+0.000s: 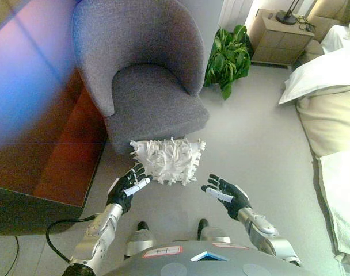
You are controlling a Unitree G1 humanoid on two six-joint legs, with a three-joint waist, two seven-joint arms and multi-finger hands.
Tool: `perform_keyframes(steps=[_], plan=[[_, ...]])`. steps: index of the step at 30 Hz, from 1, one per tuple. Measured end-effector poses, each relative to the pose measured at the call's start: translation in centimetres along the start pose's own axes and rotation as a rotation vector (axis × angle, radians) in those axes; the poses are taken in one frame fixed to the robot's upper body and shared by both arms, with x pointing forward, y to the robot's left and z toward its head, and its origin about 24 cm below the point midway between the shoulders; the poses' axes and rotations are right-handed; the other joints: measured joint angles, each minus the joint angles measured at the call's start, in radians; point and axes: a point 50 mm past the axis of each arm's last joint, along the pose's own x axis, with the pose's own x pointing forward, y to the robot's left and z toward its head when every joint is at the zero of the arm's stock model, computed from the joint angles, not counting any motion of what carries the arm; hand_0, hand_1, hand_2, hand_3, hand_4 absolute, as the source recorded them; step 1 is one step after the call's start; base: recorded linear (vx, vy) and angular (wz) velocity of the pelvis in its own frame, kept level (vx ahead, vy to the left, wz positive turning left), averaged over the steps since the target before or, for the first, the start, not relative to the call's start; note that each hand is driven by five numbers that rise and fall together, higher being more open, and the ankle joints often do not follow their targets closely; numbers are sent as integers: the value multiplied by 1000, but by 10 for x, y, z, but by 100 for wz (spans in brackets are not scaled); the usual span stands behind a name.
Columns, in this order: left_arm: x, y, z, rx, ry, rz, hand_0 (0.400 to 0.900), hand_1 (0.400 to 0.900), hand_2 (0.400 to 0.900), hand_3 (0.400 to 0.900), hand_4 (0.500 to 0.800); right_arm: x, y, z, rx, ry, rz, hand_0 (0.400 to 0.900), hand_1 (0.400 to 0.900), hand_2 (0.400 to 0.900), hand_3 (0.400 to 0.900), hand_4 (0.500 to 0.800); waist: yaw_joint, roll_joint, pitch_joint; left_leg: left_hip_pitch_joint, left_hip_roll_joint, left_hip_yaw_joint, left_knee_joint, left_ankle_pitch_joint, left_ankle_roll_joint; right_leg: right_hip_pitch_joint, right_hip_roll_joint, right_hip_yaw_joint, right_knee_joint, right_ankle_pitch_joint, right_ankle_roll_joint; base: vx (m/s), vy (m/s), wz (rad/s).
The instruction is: Pick up the pillow and put it on the sofa.
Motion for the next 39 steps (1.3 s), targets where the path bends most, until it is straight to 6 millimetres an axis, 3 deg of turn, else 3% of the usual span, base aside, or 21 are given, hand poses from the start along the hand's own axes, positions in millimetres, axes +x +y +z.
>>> perform_keyframes(steps=[22, 39], plan=[[-3, 1, -4, 7, 13, -5, 900, 900, 900, 900, 800, -3, -1, -6, 6, 17, -6, 900, 900, 900, 900, 800, -1, -1, 0, 8, 2, 9, 0, 0, 0, 3, 2, 8, 0, 0, 0, 6, -10, -2], [-5, 2, -8, 0, 23, 11, 900, 900, 900, 900, 800, -4, -1, -7, 5, 22, -1, 900, 900, 900, 900, 800, 3, 2, 3, 8, 28, 20, 42, -13, -14, -5, 23, 29, -1, -7, -4, 22, -92, -7]])
